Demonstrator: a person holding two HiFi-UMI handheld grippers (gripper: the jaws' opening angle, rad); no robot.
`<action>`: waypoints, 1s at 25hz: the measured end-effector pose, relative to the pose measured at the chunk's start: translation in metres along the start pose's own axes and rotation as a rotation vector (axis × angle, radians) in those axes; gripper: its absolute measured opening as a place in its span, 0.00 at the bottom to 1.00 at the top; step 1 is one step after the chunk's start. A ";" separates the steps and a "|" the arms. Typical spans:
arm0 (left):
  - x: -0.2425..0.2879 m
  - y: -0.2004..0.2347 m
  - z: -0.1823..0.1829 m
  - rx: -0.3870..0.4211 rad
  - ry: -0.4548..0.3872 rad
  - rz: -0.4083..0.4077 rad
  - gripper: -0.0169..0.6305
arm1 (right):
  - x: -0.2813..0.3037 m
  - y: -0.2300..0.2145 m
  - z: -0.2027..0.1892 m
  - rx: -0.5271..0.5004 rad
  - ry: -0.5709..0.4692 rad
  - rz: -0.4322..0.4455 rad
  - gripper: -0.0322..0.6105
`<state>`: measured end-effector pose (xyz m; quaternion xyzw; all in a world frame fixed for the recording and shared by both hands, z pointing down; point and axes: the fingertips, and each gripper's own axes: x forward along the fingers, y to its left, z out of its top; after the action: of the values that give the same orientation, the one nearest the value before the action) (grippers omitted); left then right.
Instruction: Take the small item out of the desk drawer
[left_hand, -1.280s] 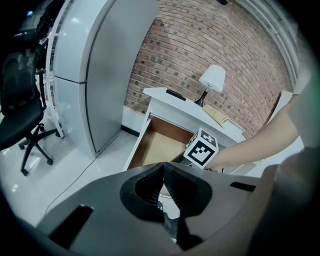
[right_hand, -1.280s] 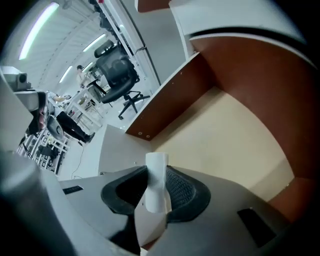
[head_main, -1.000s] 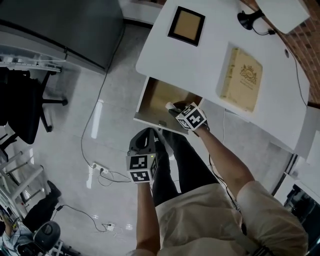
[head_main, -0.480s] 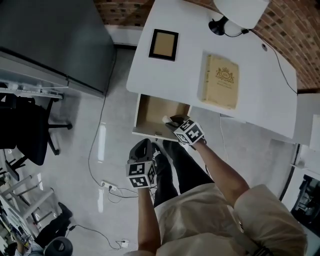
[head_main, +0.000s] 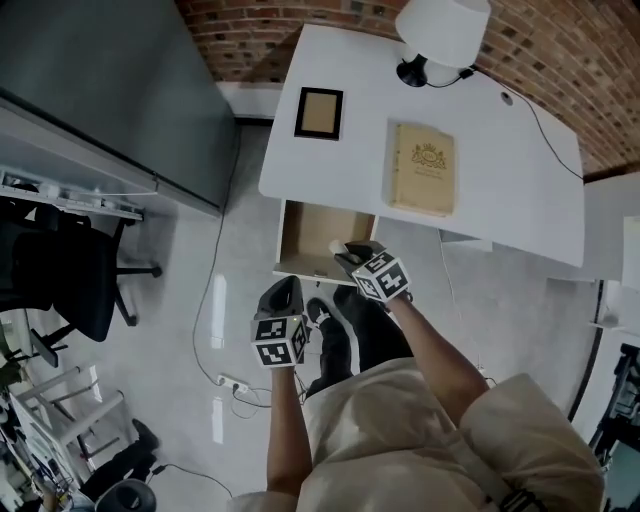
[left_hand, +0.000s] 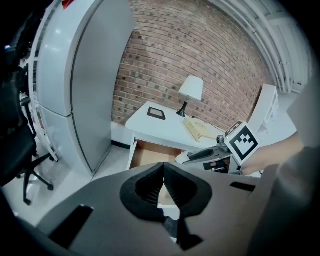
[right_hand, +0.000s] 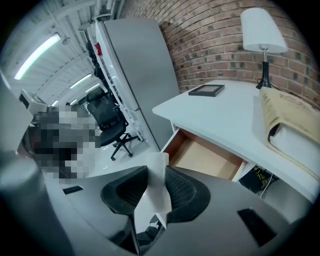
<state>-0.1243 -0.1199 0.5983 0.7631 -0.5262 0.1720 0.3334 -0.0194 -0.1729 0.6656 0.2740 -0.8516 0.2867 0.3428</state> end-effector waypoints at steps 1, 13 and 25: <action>-0.003 -0.003 0.003 -0.001 -0.004 -0.001 0.05 | -0.007 0.002 0.002 0.007 -0.011 -0.006 0.26; -0.016 -0.031 0.034 0.042 -0.034 -0.055 0.05 | -0.064 0.036 0.022 0.085 -0.148 -0.045 0.26; -0.031 -0.034 0.049 0.040 -0.055 -0.049 0.05 | -0.095 0.069 0.025 0.073 -0.261 -0.048 0.27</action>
<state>-0.1100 -0.1248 0.5325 0.7867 -0.5128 0.1535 0.3076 -0.0173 -0.1169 0.5592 0.3417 -0.8711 0.2710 0.2257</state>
